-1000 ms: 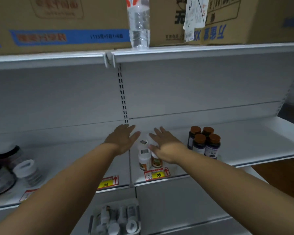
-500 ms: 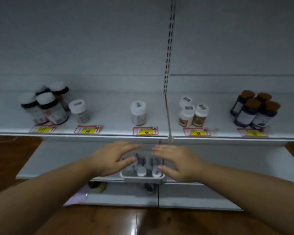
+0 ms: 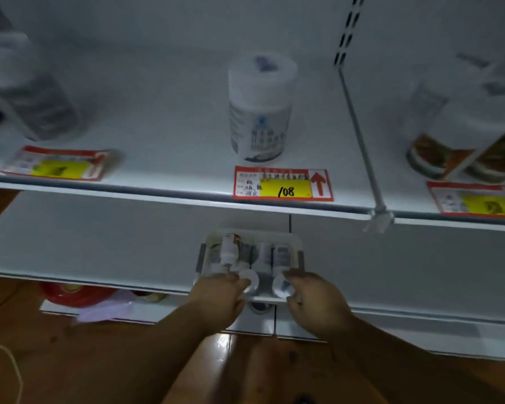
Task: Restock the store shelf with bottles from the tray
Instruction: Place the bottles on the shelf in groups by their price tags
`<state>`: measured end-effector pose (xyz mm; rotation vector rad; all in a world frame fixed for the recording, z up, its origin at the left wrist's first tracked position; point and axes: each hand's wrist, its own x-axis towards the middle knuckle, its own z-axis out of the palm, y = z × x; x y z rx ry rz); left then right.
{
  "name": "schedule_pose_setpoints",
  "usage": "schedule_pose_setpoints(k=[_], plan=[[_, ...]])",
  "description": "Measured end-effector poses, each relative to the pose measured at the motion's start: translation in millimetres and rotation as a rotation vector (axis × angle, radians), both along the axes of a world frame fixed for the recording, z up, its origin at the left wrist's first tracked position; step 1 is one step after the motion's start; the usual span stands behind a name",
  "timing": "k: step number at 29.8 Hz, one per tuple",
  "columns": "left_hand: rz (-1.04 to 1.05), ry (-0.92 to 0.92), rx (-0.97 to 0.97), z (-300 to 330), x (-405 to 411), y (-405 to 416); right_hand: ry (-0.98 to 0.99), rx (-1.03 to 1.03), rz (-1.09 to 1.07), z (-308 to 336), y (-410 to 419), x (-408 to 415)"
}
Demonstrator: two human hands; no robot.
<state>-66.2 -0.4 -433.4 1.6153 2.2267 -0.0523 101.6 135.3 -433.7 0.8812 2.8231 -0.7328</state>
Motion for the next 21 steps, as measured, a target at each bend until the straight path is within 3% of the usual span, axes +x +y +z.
schedule_pose_setpoints(k=[4, 11, 16, 21], plan=[[0.273, 0.019, -0.013, -64, -2, 35, -0.066, 0.042, -0.091, -51, 9, -17], [0.604, -0.176, 0.109, -106, 12, 50, -0.197, 0.141, -0.171, -82, 6, -46], [0.543, -0.126, 0.207, -93, 6, 46, -0.271, 0.083, -0.155, -77, 16, -59], [0.432, -0.159, 0.347, -29, -5, 22, 0.007, 0.067, -0.176, -14, 8, -37]])
